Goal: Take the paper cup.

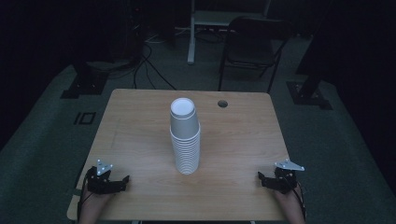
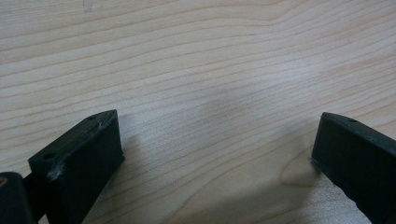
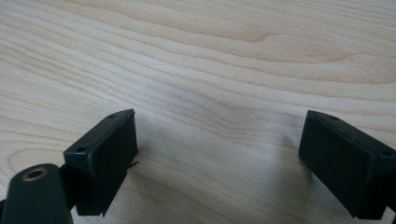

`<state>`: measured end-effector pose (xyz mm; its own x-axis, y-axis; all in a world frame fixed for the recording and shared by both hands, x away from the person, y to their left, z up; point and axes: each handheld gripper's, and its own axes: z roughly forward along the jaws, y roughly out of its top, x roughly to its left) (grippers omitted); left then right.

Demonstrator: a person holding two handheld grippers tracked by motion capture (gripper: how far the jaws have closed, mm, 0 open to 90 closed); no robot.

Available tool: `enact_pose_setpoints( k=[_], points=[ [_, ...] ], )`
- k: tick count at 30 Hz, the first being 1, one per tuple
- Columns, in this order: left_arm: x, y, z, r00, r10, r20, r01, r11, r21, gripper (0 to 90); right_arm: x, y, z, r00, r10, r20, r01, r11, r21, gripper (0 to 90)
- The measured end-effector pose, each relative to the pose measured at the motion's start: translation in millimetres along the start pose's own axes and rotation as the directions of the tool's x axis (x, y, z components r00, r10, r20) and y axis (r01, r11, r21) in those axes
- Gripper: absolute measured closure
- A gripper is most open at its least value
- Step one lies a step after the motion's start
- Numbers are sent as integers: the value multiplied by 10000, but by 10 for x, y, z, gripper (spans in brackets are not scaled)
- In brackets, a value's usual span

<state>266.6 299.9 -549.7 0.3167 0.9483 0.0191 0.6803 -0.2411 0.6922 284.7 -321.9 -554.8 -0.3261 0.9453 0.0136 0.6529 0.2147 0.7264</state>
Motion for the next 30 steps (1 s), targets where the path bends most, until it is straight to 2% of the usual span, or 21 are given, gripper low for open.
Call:
enact_pose_setpoints(
  k=[6,8,15,16,24,29,30],
  points=[
    [3,-4,-6,10000,20,56,-20,10000,-6,20,0,0,0,10000,-3,3,3,10000,3,109],
    [13,-10,-13,9997,171,182,-171,9999,7,20,0,0,0,10000,-2,1,2,10000,3,109],
    [40,7,-42,9959,-51,901,53,10000,-25,20,0,0,0,10000,-3,1,3,10000,3,109],
    [40,7,-42,9959,-51,901,53,10000,-25,20,0,0,0,10000,-3,1,3,10000,3,109],
    [-92,114,-52,9908,570,1231,-552,9983,-178,20,0,0,0,10000,-5,2,5,10000,3,108],
    [-132,167,-75,9877,643,1424,-598,9976,-359,21,0,0,0,10000,-2,1,2,10000,4,108],
    [-154,193,-88,9855,721,1533,-659,9968,-451,20,0,0,0,10000,-1,3,1,10000,5,108]
  ],
)
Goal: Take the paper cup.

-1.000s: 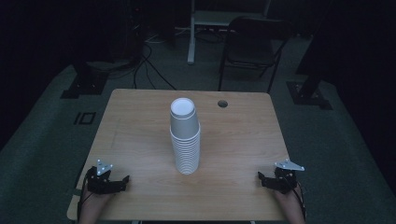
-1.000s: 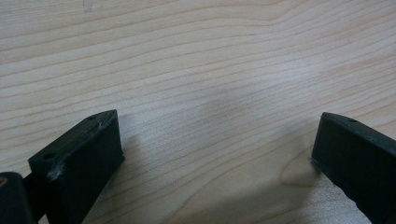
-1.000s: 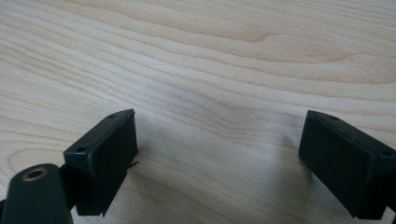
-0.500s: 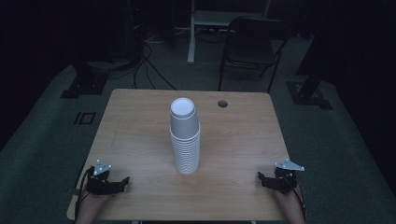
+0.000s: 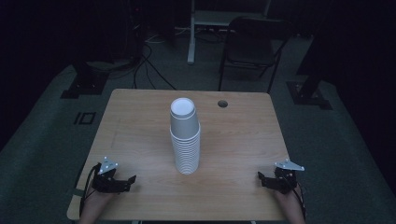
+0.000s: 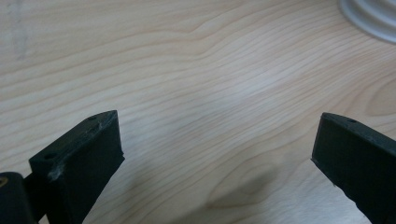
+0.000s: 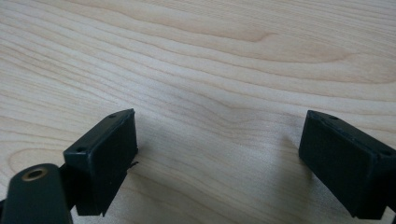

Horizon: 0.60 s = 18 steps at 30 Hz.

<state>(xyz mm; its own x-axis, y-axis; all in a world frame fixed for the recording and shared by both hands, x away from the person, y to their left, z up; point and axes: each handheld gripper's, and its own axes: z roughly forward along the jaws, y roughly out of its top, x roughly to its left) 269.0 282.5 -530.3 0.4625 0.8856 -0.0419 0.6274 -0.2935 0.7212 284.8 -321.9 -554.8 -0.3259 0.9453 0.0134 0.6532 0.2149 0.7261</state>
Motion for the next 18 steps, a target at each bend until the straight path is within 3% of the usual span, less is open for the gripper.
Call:
enact_pose_setpoints(
  k=[8,18],
  points=[
    [-79,145,-52,9989,152,442,-134,9991,-404,20,-1,0,0,10000,3,-7,-3,10000,-5,108],
    [-250,488,-198,9921,856,920,-766,9923,-977,20,0,-1,0,10000,-1,-1,1,10000,-7,109]
  ],
)
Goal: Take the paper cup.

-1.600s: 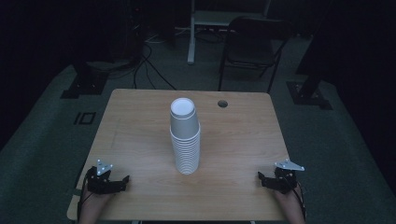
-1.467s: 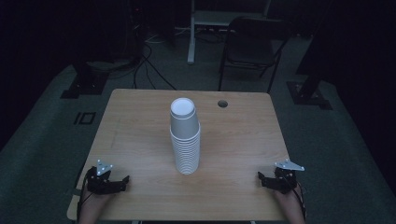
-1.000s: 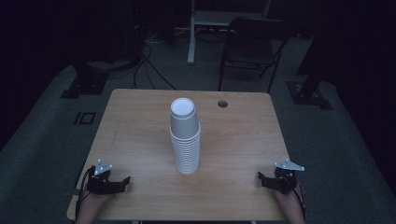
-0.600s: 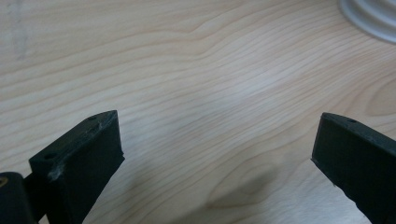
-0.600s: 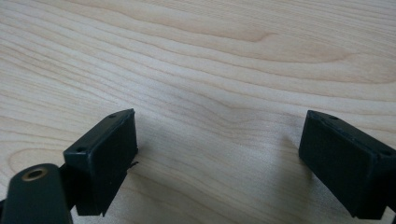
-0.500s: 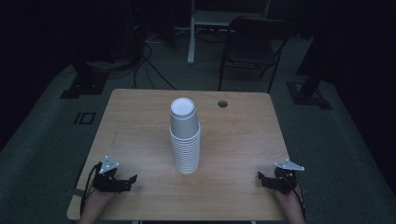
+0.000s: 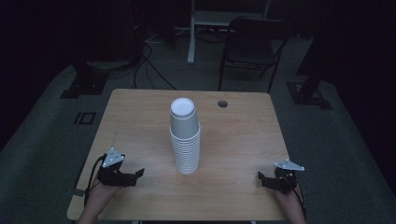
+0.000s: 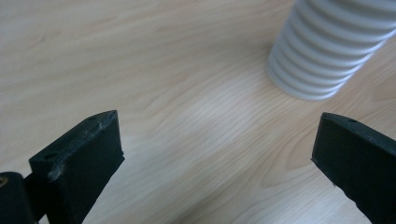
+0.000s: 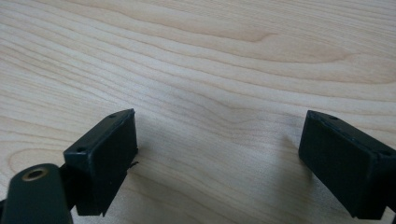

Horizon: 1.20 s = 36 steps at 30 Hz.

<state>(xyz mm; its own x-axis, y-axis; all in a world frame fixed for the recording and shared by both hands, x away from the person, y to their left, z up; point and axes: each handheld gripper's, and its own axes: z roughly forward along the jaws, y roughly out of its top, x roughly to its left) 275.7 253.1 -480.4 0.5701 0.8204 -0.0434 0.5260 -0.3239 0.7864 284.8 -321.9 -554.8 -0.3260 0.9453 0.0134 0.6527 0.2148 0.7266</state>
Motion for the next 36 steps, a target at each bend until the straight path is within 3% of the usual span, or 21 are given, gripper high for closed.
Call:
enact_pose_setpoints(
  k=[5,6,12,17,21,29,31,36],
  points=[
    [-69,166,-43,9991,203,379,-190,9993,-335,20,0,0,0,10000,7,10,-7,10000,3,110],
    [-128,287,-64,9979,482,440,-461,9978,-477,20,-1,0,0,10000,13,17,-13,10000,0,111],
    [-235,526,-105,9914,972,874,-889,9915,-945,20,-1,0,0,10000,24,27,-24,10000,-8,112],
    [-316,698,-137,9849,1056,1375,-846,9850,-1505,20,-1,0,0,10000,21,22,-20,10000,-9,113],
    [-367,830,-146,9813,1205,1499,-914,9780,-1876,20,-1,0,0,10000,20,23,-20,10000,-10,113],
    [-487,1046,-162,9653,1829,1866,-1328,9584,-2525,20,0,0,0,10000,29,22,-29,10000,-6,112],
    [-529,1101,-152,9597,1926,2046,-1366,9561,-2591,20,-1,0,1,10000,13,24,-13,10000,-12,112],
    [-588,1185,-114,9527,2129,2170,-1523,9521,-2653,20,-1,0,0,10000,18,21,-18,10000,-10,112]
  ],
)
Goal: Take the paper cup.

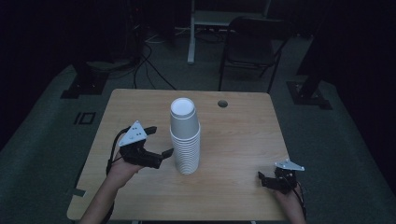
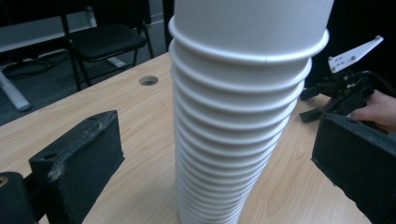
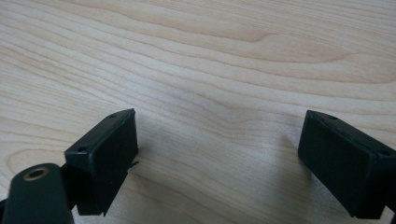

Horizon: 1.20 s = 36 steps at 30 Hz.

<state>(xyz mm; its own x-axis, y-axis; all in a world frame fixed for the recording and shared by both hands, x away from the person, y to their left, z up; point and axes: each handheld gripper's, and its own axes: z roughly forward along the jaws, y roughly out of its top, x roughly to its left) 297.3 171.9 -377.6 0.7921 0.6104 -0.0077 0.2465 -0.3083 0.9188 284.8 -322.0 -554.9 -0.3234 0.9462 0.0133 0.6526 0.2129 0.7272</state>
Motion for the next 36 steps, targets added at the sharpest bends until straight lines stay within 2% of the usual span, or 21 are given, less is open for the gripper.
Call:
enact_pose_setpoints(
  k=[3,4,9,20,27,30,36],
  points=[
    [-16,35,36,9999,100,96,-100,9999,-45,20,0,0,-1,10000,0,1,0,10000,9,113],
    [-22,47,50,9998,188,11,-188,9998,-47,20,0,0,-1,10000,-2,-2,2,10000,11,112],
    [-24,88,117,9995,19,317,-12,9998,-207,20,0,0,0,10000,-2,-2,2,10000,5,112],
    [-42,123,326,9985,173,511,-154,9992,-364,20,0,0,0,10000,-1,-3,1,10000,6,112],
    [-50,156,430,9970,55,769,-2,9976,-696,20,0,0,-1,10000,0,-1,0,10000,6,112],
    [-51,162,479,9973,-14,739,73,9968,-799,20,0,0,-1,10000,-2,1,2,10000,9,112],
    [-30,151,548,9963,-52,858,118,9969,-772,30,2,1,-1,10000,-21,-31,21,10000,10,113]
  ],
)
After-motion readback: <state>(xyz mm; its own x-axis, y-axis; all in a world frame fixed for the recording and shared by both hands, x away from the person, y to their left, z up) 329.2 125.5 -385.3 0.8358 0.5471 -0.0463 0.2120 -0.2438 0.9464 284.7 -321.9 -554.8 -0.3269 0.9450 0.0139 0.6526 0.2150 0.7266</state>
